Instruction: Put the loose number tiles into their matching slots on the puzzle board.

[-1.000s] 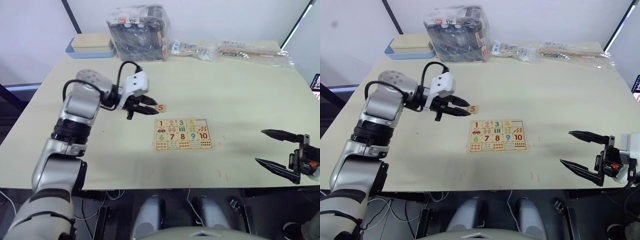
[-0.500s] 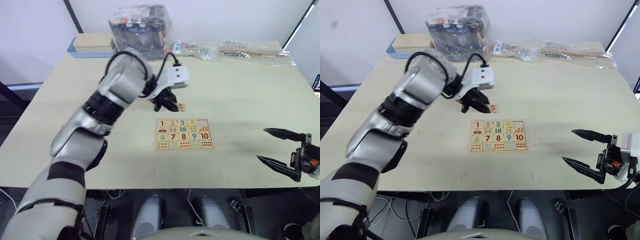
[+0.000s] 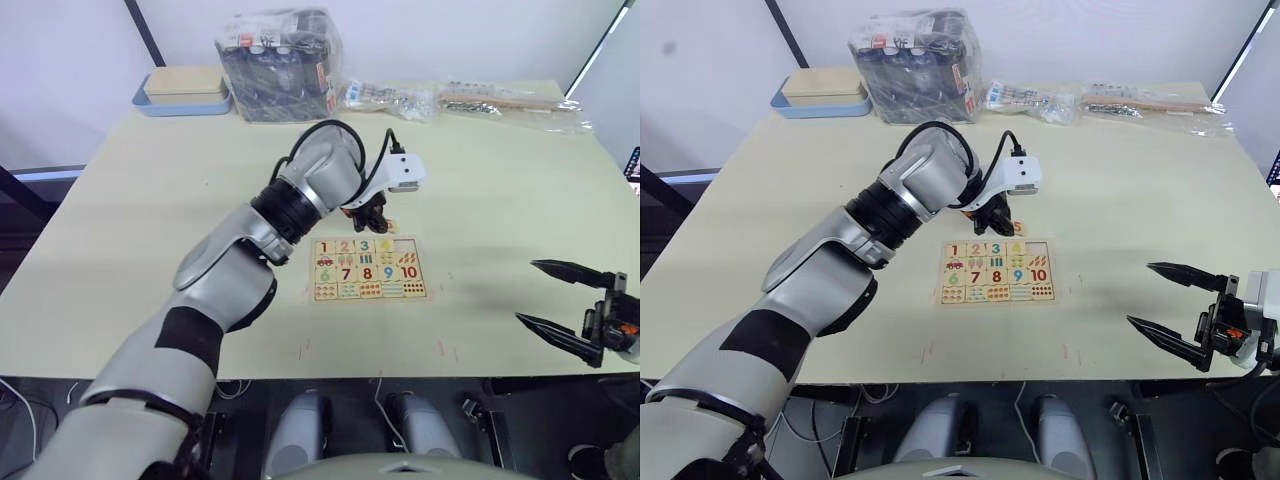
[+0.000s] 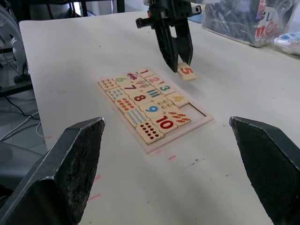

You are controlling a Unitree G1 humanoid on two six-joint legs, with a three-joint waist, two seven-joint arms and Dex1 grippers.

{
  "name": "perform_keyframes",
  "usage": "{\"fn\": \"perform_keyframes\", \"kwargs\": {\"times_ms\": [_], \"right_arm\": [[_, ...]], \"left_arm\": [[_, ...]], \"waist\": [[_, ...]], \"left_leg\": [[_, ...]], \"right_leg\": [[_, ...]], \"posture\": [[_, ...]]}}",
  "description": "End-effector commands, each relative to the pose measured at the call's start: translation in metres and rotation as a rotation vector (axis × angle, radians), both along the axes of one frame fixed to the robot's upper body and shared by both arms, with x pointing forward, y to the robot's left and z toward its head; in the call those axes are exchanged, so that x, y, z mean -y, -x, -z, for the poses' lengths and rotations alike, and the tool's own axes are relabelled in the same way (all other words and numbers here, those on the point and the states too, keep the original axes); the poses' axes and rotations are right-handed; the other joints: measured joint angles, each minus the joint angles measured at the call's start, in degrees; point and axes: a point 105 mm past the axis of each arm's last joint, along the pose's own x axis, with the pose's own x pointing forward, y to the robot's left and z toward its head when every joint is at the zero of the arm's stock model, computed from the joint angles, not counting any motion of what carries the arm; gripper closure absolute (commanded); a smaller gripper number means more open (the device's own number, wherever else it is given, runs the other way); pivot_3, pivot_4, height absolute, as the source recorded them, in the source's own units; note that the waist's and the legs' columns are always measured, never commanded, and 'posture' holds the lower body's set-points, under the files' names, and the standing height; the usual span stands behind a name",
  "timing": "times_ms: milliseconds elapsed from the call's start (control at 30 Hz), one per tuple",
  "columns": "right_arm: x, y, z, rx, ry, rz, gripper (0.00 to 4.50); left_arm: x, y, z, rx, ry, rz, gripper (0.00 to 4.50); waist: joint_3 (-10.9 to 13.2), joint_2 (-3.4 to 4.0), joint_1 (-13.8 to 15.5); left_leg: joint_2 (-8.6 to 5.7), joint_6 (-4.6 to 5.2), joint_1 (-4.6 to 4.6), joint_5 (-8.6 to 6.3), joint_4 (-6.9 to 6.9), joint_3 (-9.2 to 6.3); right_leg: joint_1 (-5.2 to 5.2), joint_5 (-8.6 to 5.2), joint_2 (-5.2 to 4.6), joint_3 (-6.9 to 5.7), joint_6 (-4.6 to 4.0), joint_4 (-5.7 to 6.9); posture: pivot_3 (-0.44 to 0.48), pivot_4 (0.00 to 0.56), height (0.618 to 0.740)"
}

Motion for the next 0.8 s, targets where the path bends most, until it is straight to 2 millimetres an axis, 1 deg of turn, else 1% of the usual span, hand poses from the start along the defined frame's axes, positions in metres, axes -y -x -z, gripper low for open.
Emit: {"fn": "perform_keyframes", "kwargs": {"times_ms": [33, 333, 600, 800], "right_arm": [[0.002, 0.003, -0.012, 0.062, 0.001, 0.014, 0.00], [0.002, 0.005, -0.010, 0.061, -0.015, 0.029, 0.00], [0.001, 0.007, -0.008, 0.062, -0.023, 0.039, 0.00], [0.000, 0.008, -0.008, 0.063, -0.024, 0.045, 0.00]], "left_arm": [[0.010, -0.002, -0.003, 0.028, -0.020, 0.009, 3.55], [0.025, -0.003, 0.014, 0.044, -0.042, 0.030, 3.55], [0.030, -0.005, 0.025, 0.064, -0.061, 0.051, 3.55], [0.034, -0.006, 0.029, 0.079, -0.066, 0.069, 3.55]], "waist": [[-0.01, 0.01, 0.01], [0.00, 0.01, 0.00], [0.00, 0.01, 0.01], [0.00, 0.01, 0.03]], "left_leg": [[-0.01, 0.00, 0.00, 0.00, 0.00, 0.00], [0.00, 0.00, -0.02, 0.00, 0.01, -0.01], [0.00, 0.01, -0.05, -0.01, 0.00, -0.03], [0.00, 0.01, -0.05, -0.01, 0.01, -0.05]], "right_leg": [[0.00, 0.00, 0.00, -0.01, 0.00, 0.00], [-0.01, 0.00, -0.02, 0.02, 0.01, 0.01], [-0.04, 0.00, -0.02, 0.01, 0.01, 0.01], [-0.04, 0.00, -0.03, 0.00, 0.01, 0.01]], "posture": [[0.000, 0.150, 0.740], [0.000, 0.150, 0.740], [0.000, 0.150, 0.740], [0.000, 0.150, 0.740]]}}
